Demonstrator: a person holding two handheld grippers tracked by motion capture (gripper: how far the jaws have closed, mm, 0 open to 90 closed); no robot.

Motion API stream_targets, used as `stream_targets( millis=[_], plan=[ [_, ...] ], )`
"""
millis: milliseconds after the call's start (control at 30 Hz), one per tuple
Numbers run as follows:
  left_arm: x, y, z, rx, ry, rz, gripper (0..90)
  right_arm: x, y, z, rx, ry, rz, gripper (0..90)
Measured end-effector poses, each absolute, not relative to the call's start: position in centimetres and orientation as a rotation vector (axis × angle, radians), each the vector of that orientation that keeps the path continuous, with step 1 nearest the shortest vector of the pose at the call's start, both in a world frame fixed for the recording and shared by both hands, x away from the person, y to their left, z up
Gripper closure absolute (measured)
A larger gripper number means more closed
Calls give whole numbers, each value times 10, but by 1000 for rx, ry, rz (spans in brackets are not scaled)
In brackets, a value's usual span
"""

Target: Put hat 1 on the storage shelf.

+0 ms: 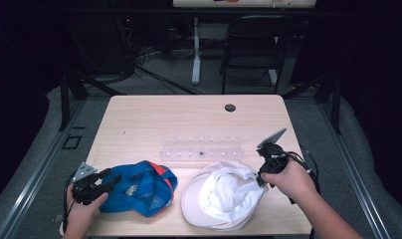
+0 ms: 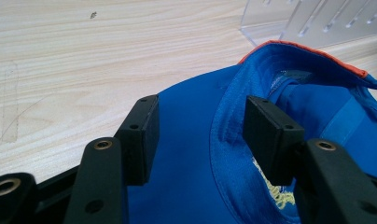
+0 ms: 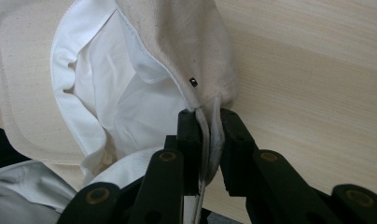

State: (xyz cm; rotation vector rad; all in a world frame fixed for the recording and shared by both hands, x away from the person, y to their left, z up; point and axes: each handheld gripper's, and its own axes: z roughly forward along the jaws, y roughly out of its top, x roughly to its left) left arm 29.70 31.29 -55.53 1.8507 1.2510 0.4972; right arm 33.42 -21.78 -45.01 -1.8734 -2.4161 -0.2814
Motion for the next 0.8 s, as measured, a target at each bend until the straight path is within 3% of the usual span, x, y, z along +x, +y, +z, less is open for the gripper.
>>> stream_targets(
  millis=[800],
  plan=[
    [297, 314, -556, 1841, 1251, 498, 469, 335, -214, -407, -1954, -2364, -251, 808]
  ],
)
